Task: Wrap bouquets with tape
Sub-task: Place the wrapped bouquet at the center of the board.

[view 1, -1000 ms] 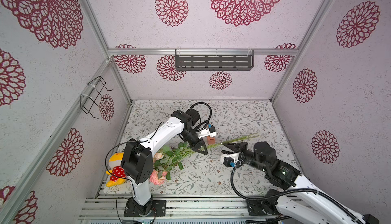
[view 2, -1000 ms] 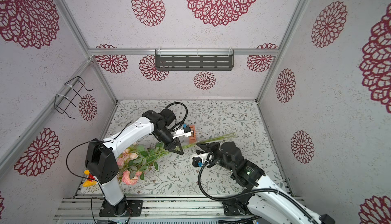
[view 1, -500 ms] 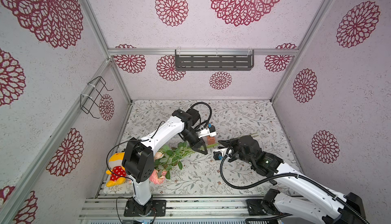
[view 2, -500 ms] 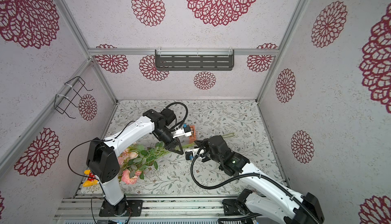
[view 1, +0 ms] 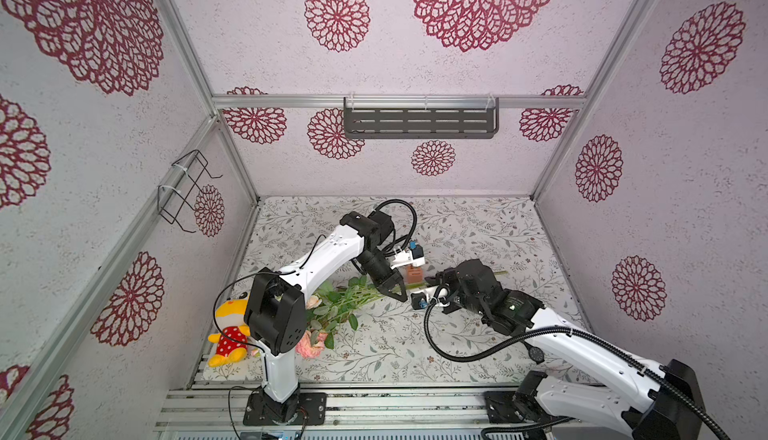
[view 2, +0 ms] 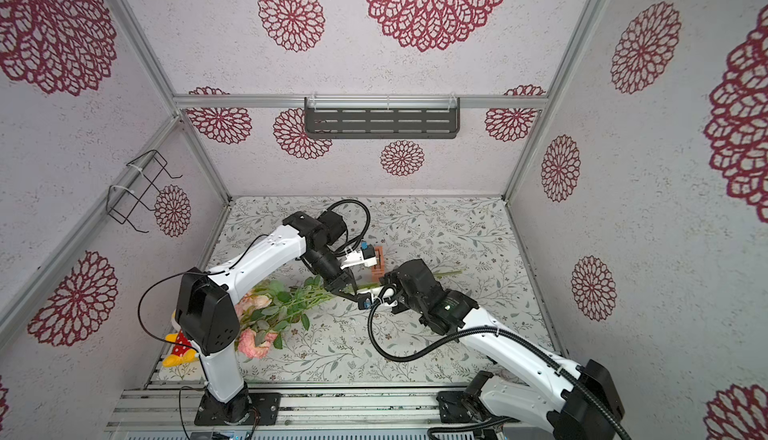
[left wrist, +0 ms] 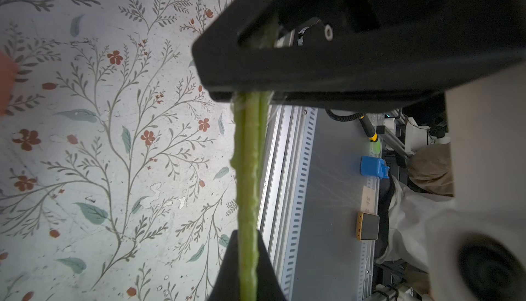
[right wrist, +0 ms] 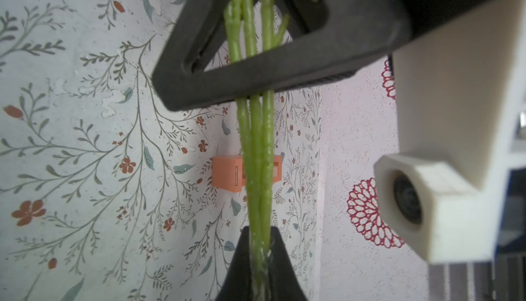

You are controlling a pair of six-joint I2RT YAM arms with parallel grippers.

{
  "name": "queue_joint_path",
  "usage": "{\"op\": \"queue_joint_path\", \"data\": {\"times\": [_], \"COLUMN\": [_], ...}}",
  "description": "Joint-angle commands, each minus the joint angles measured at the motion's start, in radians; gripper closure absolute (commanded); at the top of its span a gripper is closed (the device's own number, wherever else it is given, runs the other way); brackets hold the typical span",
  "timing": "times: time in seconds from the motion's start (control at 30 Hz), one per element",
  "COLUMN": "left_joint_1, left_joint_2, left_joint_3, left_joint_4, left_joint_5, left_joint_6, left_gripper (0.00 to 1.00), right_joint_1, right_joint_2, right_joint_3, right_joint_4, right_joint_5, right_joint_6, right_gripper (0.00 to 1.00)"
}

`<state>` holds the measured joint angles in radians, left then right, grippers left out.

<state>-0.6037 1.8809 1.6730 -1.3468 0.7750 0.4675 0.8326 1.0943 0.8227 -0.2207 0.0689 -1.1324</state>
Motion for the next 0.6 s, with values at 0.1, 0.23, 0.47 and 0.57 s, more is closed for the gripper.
{"op": "queue_joint_path", "data": {"times": [0.1,0.23,0.47,0.57], "left_joint_1": [0.012,0.015,0.045,0.064], "left_joint_2": [0.006,0.015,0.018,-0.039], "left_joint_3": [0.037,0.041,0.023,-0.026], "left_joint_4": [0.0,0.004,0.094,0.204], "left_joint_5": [0.043,0.045,0.064,0.058], "left_joint_6": [0.014,0.025,-0.013,-0.066], "left_gripper": [1.0,1.0,0.97,0.73], "right_joint_1": [0.02,0.021,0.022,0.022], "right_joint_2": [0.049,0.069,0.084,0.083], "right_joint_3": [0.066,0.078,0.016,-0.018], "right_joint_4": [-0.087,-0.116,-0.071,-0.047], "right_joint_5": [0.081,0.068,0.058,0.035], "right_joint_6": [0.048,0.097,0.239,0.289], "right_gripper": [1.0,1.0,1.0,1.0]}}
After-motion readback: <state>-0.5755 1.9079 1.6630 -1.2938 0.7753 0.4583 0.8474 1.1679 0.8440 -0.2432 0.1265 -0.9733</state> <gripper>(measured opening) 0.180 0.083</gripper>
